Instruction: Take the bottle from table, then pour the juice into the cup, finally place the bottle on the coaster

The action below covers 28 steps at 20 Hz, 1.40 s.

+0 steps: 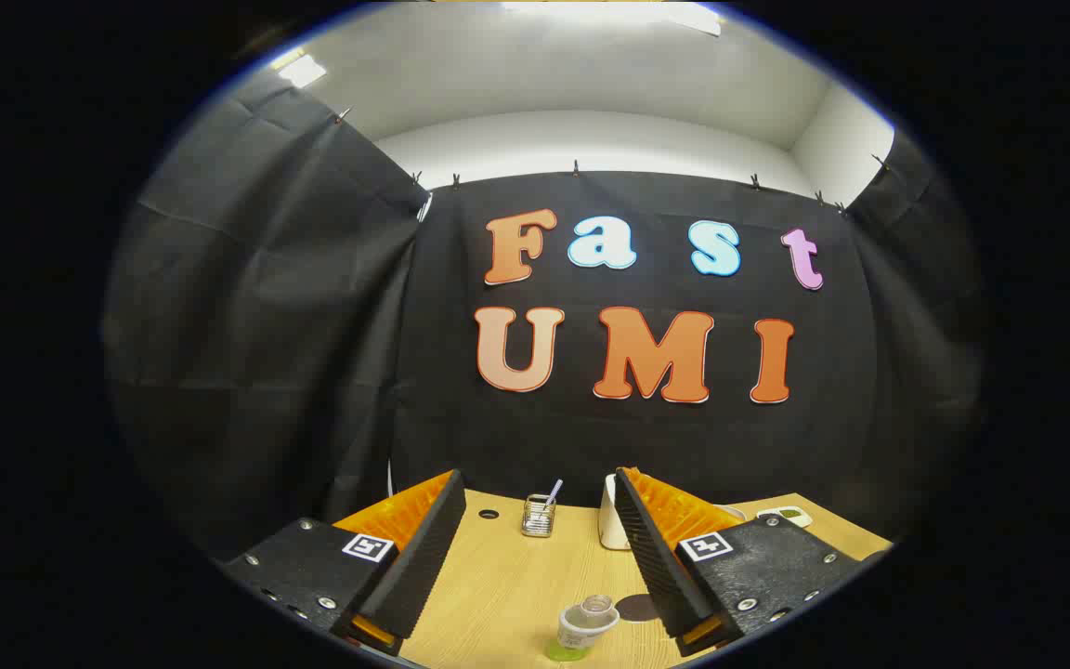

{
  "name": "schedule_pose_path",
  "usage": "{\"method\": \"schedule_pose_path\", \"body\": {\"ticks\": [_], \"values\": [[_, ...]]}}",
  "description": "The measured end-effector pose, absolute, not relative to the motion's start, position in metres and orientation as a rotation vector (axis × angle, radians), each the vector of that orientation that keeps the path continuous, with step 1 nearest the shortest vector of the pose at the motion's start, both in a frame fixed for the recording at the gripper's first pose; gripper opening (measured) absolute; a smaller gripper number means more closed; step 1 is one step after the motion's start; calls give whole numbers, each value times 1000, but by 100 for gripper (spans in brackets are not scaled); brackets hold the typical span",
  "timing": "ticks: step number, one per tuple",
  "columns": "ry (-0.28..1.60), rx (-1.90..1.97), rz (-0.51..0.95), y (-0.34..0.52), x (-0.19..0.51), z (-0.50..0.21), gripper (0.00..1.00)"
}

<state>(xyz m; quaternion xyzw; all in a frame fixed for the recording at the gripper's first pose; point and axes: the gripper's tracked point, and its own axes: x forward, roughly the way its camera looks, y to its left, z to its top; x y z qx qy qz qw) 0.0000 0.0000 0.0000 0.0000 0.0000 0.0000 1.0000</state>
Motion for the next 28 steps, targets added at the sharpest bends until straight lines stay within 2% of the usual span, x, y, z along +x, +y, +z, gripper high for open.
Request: {"method": "schedule_pose_path", "body": {"ticks": [17, 28], "values": [[-76, -84, -71, -2, 7, -12, 96], [-35, -99, -133, -10, 15, -111, 96]]}}
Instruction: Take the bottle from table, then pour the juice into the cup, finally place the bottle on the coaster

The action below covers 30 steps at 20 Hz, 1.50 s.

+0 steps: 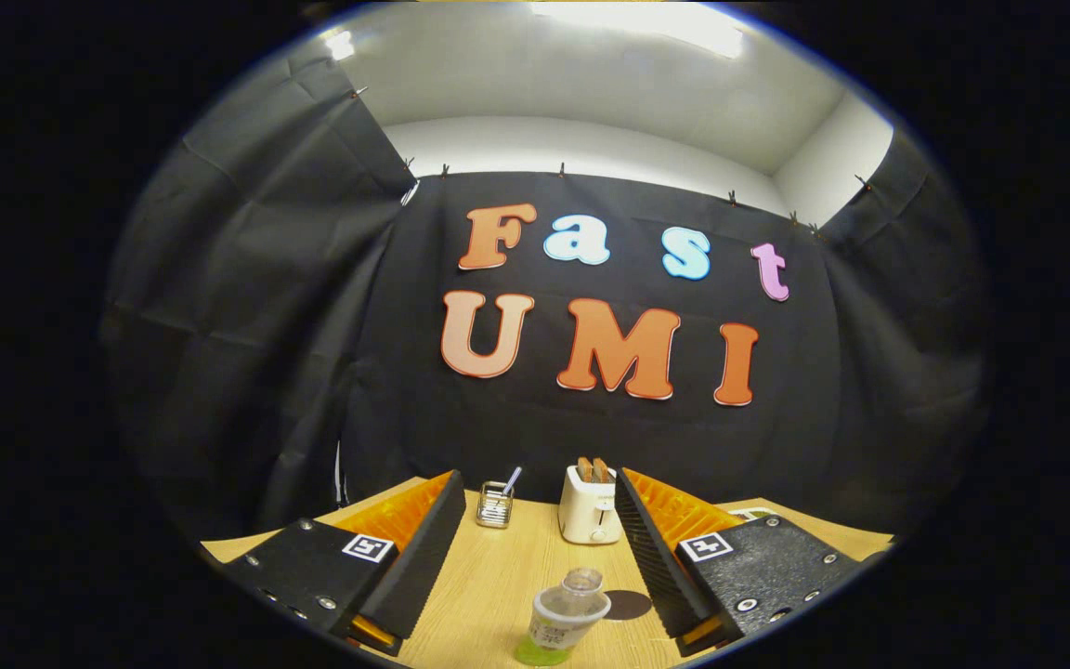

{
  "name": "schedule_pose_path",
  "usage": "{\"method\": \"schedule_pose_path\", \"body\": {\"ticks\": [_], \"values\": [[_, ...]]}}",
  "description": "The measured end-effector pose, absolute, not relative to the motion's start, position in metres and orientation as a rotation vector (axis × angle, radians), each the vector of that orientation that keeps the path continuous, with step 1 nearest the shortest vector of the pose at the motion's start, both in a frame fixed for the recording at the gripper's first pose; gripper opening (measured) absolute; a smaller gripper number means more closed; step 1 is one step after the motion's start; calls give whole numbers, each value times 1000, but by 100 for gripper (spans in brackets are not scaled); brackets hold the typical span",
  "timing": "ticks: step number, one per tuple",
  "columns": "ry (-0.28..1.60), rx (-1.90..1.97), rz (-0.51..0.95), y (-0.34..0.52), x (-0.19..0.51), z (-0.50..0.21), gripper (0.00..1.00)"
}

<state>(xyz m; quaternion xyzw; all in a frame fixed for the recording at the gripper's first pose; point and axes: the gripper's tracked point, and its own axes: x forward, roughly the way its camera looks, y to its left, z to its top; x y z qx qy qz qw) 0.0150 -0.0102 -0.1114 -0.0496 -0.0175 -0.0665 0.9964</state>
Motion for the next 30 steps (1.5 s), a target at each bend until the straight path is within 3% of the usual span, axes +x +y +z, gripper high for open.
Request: {"method": "schedule_pose_path", "body": {"ticks": [3, 14, 23, 29, 30], "values": [[-41, -90, -88, 0, 17, -138, 96], [63, -40, -213, -42, 7, -228, 96], [286, -18, -211, -55, 12, -304, 97], [382, -45, -171, -42, 17, -330, 90], [390, -31, -165, -40, 17, -329, 84]]}}
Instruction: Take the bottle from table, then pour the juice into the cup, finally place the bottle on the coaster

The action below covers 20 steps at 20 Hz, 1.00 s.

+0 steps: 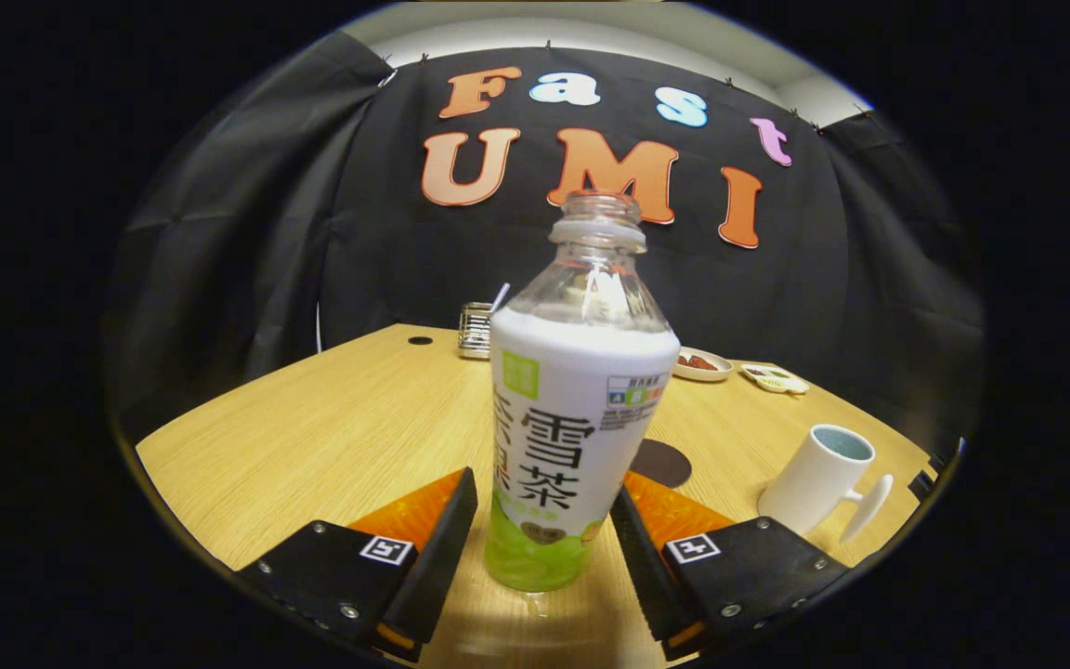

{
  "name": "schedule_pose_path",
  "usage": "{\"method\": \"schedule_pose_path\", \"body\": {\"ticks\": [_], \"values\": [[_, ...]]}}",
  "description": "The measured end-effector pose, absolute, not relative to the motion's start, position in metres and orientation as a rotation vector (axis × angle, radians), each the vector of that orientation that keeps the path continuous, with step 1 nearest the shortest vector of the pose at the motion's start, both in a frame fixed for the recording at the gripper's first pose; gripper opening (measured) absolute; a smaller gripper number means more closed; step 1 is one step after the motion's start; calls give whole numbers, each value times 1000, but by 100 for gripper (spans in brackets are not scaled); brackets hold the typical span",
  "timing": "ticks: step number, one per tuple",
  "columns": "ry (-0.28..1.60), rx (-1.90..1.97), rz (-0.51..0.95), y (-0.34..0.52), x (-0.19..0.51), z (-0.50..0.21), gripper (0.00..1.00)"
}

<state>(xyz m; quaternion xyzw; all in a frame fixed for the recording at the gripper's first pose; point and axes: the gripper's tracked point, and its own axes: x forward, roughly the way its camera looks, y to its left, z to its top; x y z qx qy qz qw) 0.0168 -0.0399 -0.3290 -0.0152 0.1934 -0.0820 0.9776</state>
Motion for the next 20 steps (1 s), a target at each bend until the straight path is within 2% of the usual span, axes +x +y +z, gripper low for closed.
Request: {"method": "schedule_pose_path", "body": {"ticks": [1, 4, 8, 20], "values": [[388, -17, -159, -38, 17, -328, 82], [372, 15, -129, -32, 20, -323, 66], [342, 92, -88, -23, 28, -309, 59], [190, 649, -88, -53, 59, -261, 58]]}}
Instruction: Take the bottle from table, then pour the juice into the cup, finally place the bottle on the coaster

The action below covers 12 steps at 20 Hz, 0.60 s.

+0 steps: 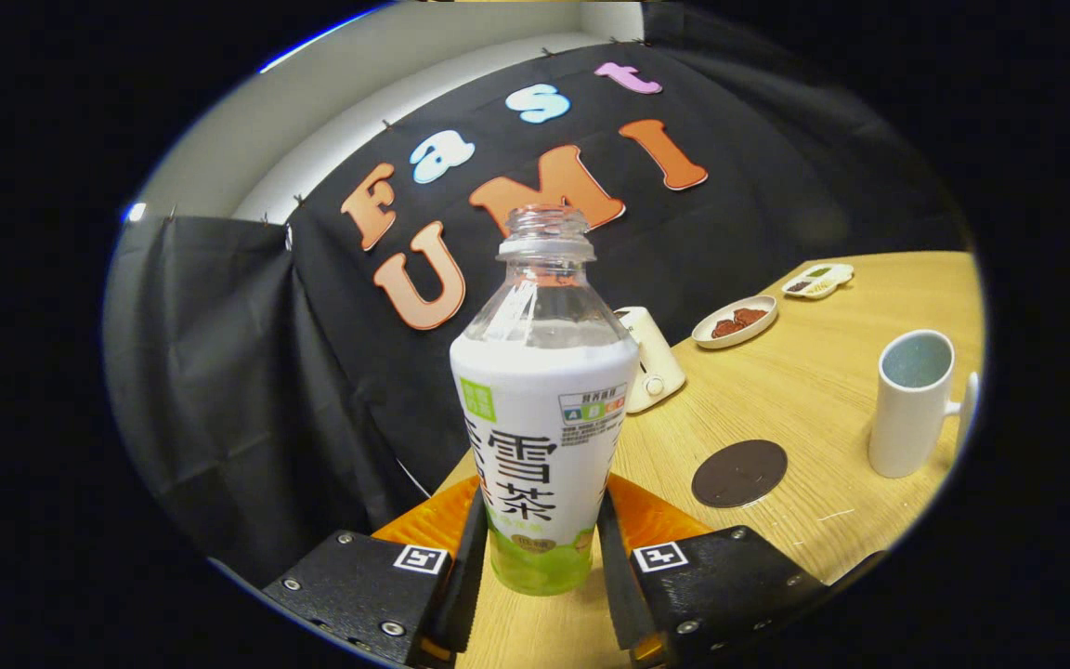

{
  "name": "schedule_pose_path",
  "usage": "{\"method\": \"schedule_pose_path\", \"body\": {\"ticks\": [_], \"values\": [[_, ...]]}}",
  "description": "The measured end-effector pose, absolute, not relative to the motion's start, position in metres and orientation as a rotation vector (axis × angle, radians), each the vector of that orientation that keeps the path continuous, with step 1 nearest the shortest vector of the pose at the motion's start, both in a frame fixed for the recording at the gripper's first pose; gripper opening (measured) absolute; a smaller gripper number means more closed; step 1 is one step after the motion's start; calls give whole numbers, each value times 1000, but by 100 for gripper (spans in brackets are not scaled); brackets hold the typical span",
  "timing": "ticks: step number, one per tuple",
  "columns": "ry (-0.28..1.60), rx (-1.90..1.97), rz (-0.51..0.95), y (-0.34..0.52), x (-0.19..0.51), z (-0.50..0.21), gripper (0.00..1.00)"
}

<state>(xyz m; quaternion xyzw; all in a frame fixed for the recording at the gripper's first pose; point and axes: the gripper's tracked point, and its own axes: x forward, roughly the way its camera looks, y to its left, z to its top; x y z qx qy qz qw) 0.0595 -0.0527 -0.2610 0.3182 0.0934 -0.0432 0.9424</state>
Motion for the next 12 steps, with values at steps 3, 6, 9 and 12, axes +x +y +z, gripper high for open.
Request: {"method": "schedule_pose_path", "body": {"ticks": [3, 6, 9, 12], "values": [[159, 775, -127, -70, 61, -261, 58], [131, 906, -168, -87, 62, -263, 58], [77, 1047, -180, -99, 63, -260, 58], [54, 1161, -190, -103, 59, -260, 58]]}}
